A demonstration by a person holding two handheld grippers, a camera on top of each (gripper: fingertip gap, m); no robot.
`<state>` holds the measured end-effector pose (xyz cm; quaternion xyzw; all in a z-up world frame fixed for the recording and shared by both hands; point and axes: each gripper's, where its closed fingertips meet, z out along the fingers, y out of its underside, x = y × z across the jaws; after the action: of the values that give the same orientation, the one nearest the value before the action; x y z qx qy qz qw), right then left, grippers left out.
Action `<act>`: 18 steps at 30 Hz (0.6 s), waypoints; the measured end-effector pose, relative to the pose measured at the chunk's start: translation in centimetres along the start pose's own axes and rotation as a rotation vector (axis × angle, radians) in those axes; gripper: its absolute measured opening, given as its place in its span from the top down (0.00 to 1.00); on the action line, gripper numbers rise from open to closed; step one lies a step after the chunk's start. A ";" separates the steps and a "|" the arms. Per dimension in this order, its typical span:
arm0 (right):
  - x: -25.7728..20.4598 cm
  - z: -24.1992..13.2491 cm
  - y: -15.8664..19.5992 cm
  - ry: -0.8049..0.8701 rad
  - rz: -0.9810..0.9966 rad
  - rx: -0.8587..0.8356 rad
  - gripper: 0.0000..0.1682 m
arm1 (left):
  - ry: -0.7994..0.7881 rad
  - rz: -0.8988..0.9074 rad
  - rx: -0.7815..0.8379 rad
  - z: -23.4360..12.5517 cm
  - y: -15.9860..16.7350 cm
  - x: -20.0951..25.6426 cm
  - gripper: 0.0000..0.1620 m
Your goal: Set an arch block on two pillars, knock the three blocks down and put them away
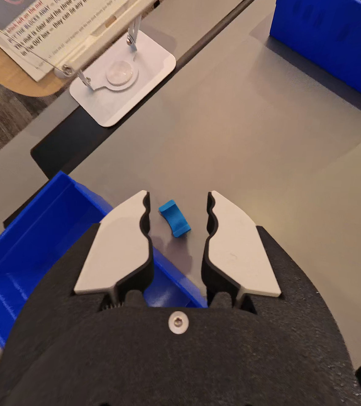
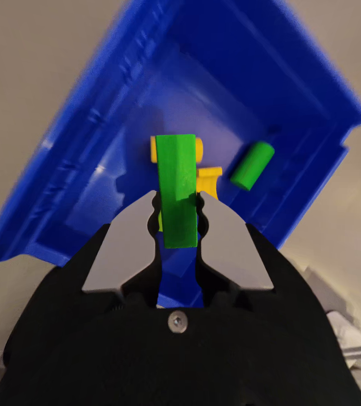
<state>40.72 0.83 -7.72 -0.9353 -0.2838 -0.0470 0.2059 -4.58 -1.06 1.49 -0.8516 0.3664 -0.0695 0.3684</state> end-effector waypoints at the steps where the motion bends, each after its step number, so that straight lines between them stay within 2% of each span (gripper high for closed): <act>1: 0.6 0.9 1.1 0.011 0.030 -0.030 0.80 | 0.010 -0.014 -0.016 0.7 0.1 0.1 0.70; 3: 1.1 2.5 2.3 0.015 0.086 -0.054 0.80 | 0.031 -0.048 -0.077 2.4 0.9 0.3 0.73; 9: 2.6 4.7 4.1 0.060 0.178 -0.115 0.80 | 0.001 -0.123 -0.279 6.9 4.0 -0.6 0.67; 11: 2.7 5.2 4.0 0.052 0.218 -0.099 0.78 | -0.099 -0.103 -0.354 7.6 5.3 -2.0 0.64; 13: 3.1 5.2 3.5 0.071 0.226 -0.071 0.70 | -0.130 -0.100 -0.408 8.5 6.2 -2.2 0.63; 18: 3.3 3.5 0.9 0.094 0.172 0.047 0.69 | -0.178 -0.068 -0.571 10.1 8.8 -1.9 0.61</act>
<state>43.85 3.32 -10.58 -0.9480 -0.1934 -0.0662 0.2439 -7.10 1.99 -11.40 -0.9353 0.3085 0.0991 0.1422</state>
